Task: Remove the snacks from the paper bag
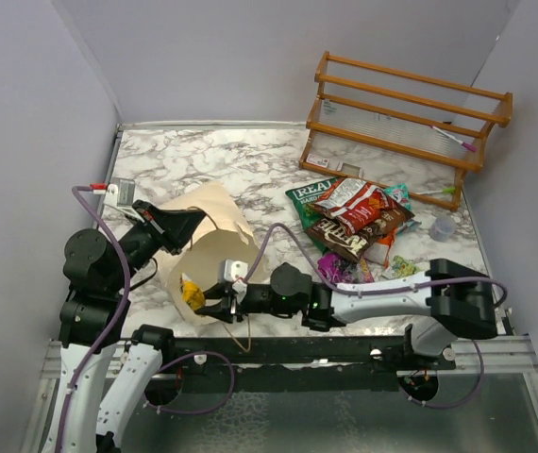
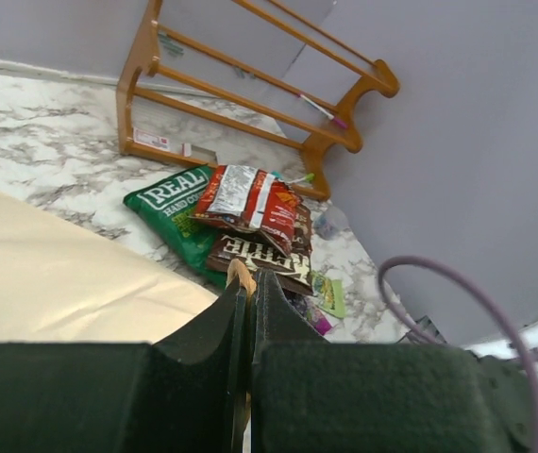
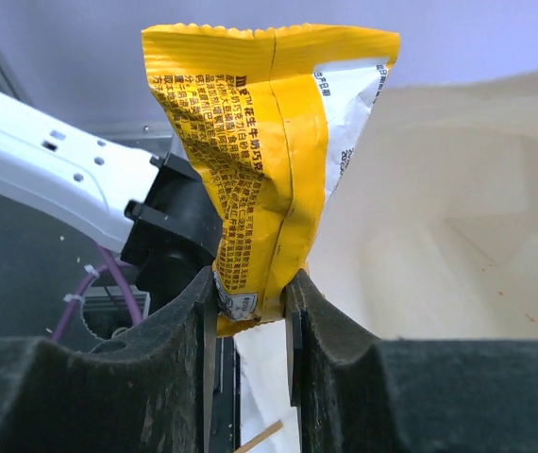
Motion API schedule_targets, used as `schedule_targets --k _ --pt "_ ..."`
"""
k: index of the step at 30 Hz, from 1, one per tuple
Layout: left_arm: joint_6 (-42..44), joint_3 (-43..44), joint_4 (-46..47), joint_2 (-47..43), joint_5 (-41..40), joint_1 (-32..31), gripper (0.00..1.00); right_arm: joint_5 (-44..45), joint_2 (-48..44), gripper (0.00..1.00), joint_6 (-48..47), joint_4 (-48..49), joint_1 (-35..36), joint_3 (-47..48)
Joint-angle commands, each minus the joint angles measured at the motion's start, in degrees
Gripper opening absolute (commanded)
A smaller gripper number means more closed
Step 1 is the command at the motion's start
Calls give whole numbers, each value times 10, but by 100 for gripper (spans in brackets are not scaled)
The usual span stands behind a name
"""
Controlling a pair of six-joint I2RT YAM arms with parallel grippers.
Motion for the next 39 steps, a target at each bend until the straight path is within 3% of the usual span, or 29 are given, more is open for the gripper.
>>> schedule_targets --k 1,5,10,14,17,21,24,30,36,39 --pt "31 17 -49 -11 -82 0 0 32 -97 18 2 -113 -1 15" --pt "47 39 -84 4 -132 0 0 100 -189 18 2 -253 -1 56" --pt "53 65 -77 25 -124 0 0 252 -287 20 -19 -364 -1 78" --pt "52 118 -72 64 -98 0 0 438 -327 21 -44 -411 -4 80" --pt "50 178 -80 95 -101 0 0 508 -341 22 -38 -433 -30 71" --pt "43 261 -85 134 -127 0 0 450 -349 22 55 -521 -163 60" --pt "49 273 -80 151 -154 0 0 406 -355 22 104 -552 -233 31" --pt "63 205 -93 146 -196 -1 0 377 -376 22 185 -602 -332 -31" --pt "71 134 -119 107 -235 0 0 227 -392 22 232 -582 -493 -109" --pt "88 127 -145 88 -261 0 0 189 -370 21 232 -573 -538 -106"
